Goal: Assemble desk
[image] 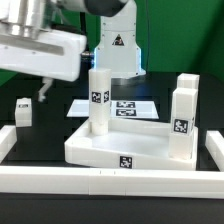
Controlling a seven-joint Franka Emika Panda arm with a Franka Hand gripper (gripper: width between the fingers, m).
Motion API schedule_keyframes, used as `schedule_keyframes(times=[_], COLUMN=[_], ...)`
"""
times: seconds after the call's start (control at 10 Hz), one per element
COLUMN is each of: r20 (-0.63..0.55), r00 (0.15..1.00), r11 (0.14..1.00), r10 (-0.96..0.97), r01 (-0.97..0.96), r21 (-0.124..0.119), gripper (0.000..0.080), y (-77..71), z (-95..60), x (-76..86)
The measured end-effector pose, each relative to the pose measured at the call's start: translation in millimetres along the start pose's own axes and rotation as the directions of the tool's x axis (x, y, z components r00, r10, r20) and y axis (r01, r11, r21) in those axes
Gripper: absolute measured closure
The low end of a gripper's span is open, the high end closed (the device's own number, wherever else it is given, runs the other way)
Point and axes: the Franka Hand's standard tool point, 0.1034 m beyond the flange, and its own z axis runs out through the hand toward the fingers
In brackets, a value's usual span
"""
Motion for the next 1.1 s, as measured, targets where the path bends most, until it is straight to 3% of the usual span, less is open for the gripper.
schedule_keyframes(times=[0.1,0.2,0.3,0.6,1.0,1.1], r20=[0.028,0.017,0.045,0.241,0.418,0.474], r00=[0.999,1.000,0.998,0.970,0.906,0.877], r11=[0.999,1.000,0.998,0.984,0.983,0.980], r10=[0.026,0.022,0.037,0.034,-0.074,-0.077], r01=[-0.027,-0.022,-0.039,-0.076,-0.005,-0.021], r21=[0.027,0.020,0.040,0.164,0.186,0.197], gripper=[0.0150,0.0150,0.0150,0.0150,0.0150,0.0150], y=[-1.5,-2.1,-6.2,-22.9,-15.2,-19.8], z=[0.4,-0.5,1.2,2.8,15.8,15.1], x=[1.8,4.3,1.7,0.7,-14.2,-12.9])
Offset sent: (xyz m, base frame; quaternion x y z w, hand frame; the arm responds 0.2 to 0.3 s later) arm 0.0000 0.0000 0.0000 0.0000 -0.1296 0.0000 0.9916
